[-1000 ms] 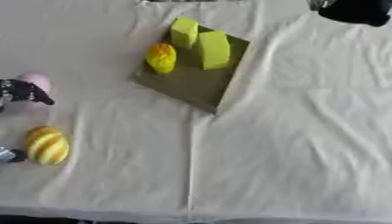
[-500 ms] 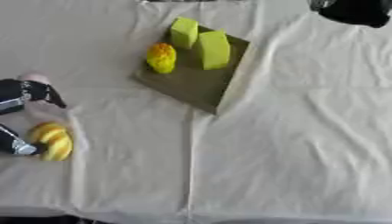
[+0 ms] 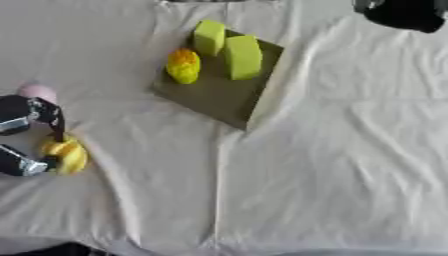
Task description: Pick up objects on the table and place them in the box.
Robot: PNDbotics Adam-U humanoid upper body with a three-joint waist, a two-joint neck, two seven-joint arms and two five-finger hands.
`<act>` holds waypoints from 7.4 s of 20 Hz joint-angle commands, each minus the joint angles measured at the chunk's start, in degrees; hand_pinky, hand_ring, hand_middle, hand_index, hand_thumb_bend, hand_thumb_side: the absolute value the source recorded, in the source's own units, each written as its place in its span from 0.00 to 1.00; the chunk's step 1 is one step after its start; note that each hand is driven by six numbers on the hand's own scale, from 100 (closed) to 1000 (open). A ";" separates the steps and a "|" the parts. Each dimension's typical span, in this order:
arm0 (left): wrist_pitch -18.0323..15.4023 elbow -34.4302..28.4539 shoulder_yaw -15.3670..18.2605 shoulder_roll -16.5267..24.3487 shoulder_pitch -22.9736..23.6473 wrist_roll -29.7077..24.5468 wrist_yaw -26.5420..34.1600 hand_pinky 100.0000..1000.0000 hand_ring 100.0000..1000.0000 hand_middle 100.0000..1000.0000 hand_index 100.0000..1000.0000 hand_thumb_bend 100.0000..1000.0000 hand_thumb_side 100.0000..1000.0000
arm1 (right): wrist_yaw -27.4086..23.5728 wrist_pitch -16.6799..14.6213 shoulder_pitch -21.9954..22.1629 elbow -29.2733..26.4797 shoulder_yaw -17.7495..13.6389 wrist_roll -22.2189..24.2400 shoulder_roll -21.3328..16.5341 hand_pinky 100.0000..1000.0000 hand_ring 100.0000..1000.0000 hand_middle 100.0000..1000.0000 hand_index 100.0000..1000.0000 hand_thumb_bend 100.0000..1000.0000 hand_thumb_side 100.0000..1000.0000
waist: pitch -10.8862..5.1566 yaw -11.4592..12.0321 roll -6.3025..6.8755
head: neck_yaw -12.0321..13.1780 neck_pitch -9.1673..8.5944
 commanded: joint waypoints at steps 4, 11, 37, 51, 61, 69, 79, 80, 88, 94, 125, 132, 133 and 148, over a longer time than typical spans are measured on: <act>1.09 -5.29 2.47 2.37 -0.24 0.17 0.67 0.64 0.58 0.50 0.44 0.20 0.00 | 0.06 0.10 -0.22 0.08 -1.05 -0.39 -1.24 0.94 0.97 0.80 0.86 0.00 0.09 | -8.98 -0.10 0.71 | -0.01 0.22; 3.38 -15.50 5.80 1.62 -5.83 0.03 5.02 0.64 0.57 0.50 0.44 0.17 0.00 | -0.03 0.20 -0.16 0.12 -1.50 -0.96 -1.35 0.94 0.97 0.80 0.86 0.00 0.09 | -9.35 0.19 0.85 | -0.54 0.22; -1.67 15.52 3.38 -35.17 -29.96 4.49 -6.84 0.66 0.56 0.50 0.46 0.00 0.00 | -1.83 -0.46 -2.32 0.97 -1.18 0.64 1.51 0.95 0.97 0.80 0.86 0.00 0.15 | -9.14 -1.81 -0.03 | 0.52 0.22; -5.09 27.61 4.30 -39.74 -28.60 8.98 -15.50 0.72 0.61 0.57 0.57 0.19 0.00 | -2.14 -0.20 -2.04 1.34 -1.62 0.72 2.42 0.96 0.97 0.80 0.86 0.00 0.21 | -8.79 -1.97 -0.06 | 0.57 0.22; -4.47 24.76 4.86 -38.62 -28.47 7.12 -19.50 0.83 0.79 0.78 0.91 0.39 0.00 | -2.25 -0.17 -1.21 1.91 -1.94 0.84 2.64 0.96 0.98 0.80 0.86 0.00 0.23 | -8.99 -1.65 -0.05 | 0.28 0.22; -2.69 17.54 6.52 -35.90 -28.70 6.24 -16.15 0.80 0.76 0.74 0.86 0.28 0.00 | -2.28 -0.21 -0.65 2.18 -2.19 0.79 2.62 0.96 0.98 0.80 0.86 0.00 0.23 | -9.31 -1.05 -0.09 | 0.05 0.22; 3.53 8.68 10.02 -16.27 -26.43 1.84 -7.33 0.80 0.76 0.73 0.85 0.34 0.00 | -2.03 -0.23 1.05 2.21 -3.21 -0.23 1.06 0.96 0.97 0.80 0.86 0.00 0.22 | -9.61 0.77 0.83 | -1.45 0.22; 4.03 9.19 10.41 -14.25 -25.59 1.70 -6.91 0.80 0.76 0.74 0.85 0.33 0.00 | -2.02 -0.21 1.13 2.20 -3.27 -0.31 0.98 0.96 0.97 0.80 0.86 0.00 0.22 | -9.62 0.94 0.86 | -1.61 0.22; 6.58 14.81 11.17 -4.76 -18.05 -0.33 -3.23 0.82 0.79 0.77 0.91 0.34 0.00 | -1.82 -0.25 1.29 2.30 -3.37 -0.51 0.80 0.96 0.97 0.80 0.86 0.00 0.22 | -9.58 1.69 0.62 | -1.89 0.22; 9.01 19.47 11.80 -4.56 -16.60 -0.11 -5.53 0.82 0.79 0.76 0.90 0.37 0.00 | -1.79 -0.38 1.29 2.41 -3.38 -0.51 0.95 0.96 0.97 0.80 0.86 0.00 0.23 | -9.51 1.59 0.44 | -1.42 0.22; 9.08 24.61 10.53 -9.23 -18.05 -5.72 -6.81 0.75 0.69 0.60 0.52 0.14 0.01 | -2.11 -0.28 1.14 3.26 -3.25 0.27 1.93 0.97 0.98 0.80 0.86 0.00 0.28 | -9.23 0.91 0.64 | -0.97 0.22; 9.42 15.68 10.68 -9.13 -20.28 -6.21 -4.70 0.75 0.67 0.59 0.49 0.13 0.01 | -2.27 -0.18 1.30 3.24 -3.43 0.14 2.07 0.97 0.98 0.80 0.86 0.00 0.29 | -9.41 0.87 0.85 | -1.08 0.22; 9.47 14.67 10.66 -9.32 -20.74 -6.34 -4.51 0.75 0.67 0.59 0.49 0.13 0.01 | -2.27 -0.16 1.33 3.26 -3.46 0.12 2.08 0.97 0.98 0.80 0.86 0.00 0.29 | -9.43 0.84 0.89 | -1.06 0.22; 7.35 15.60 8.18 -25.08 -32.14 -4.17 -5.26 0.74 0.65 0.61 0.49 0.02 0.00 | -2.79 -0.09 0.09 3.09 -3.21 0.37 2.85 0.97 0.98 0.80 0.86 0.00 0.30 | -9.57 -0.30 0.76 | -1.02 0.22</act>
